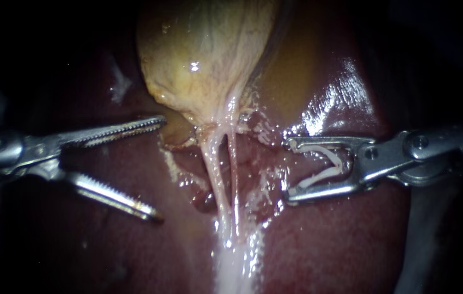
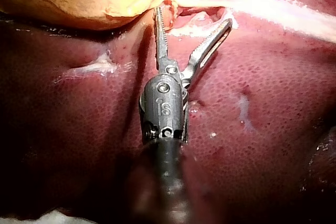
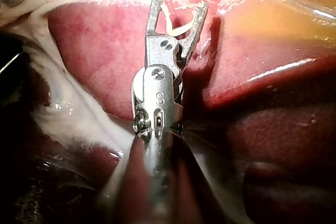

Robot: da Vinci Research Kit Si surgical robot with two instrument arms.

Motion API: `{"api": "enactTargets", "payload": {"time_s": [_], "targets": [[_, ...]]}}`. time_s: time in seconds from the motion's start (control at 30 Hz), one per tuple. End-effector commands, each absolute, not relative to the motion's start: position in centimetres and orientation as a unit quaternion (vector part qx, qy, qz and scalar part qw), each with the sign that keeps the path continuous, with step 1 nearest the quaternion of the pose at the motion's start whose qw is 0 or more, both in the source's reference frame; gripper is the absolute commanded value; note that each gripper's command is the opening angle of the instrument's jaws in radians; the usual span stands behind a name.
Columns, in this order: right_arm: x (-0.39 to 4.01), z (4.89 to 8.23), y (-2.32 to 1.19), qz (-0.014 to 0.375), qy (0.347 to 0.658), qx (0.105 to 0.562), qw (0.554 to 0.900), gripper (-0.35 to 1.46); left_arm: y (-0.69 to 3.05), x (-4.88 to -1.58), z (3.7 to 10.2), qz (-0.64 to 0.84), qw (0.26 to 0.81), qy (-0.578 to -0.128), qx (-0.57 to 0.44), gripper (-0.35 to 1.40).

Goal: Grabbing gallbladder

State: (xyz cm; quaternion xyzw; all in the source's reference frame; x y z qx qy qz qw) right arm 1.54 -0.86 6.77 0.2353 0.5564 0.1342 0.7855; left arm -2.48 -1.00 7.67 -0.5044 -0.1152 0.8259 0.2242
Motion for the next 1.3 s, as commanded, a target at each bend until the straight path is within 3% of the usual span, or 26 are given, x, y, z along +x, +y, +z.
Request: {"api": "enactTargets", "payload": {"time_s": [0.03,0.2,0.8,1.0,1.2,1.3], "targets": [[1.54,6.77,-0.86,0.134,0.556,0.235,0.786,0.50,-1.00,-2.48,7.67,0.826,0.224,-0.115,-0.504,0.94],[1.54,6.77,-0.86,0.134,0.556,0.235,0.786,0.50,-0.99,-2.51,7.68,0.824,0.232,-0.119,-0.503,0.77],[1.55,6.76,-0.86,0.134,0.556,0.235,0.786,0.50,-0.73,-2.88,7.93,0.820,0.254,-0.124,-0.498,0.59],[1.55,6.77,-0.86,0.134,0.556,0.235,0.786,0.50,-0.64,-2.91,8.04,0.819,0.260,-0.126,-0.497,0.42],[1.55,6.77,-0.86,0.134,0.556,0.235,0.786,0.50,-0.62,-2.88,8.09,0.814,0.278,-0.128,-0.493,0.00],[1.56,6.76,-0.86,0.134,0.556,0.235,0.786,0.50,-0.62,-2.86,8.11,0.813,0.282,-0.132,-0.493,-0.05]]}}
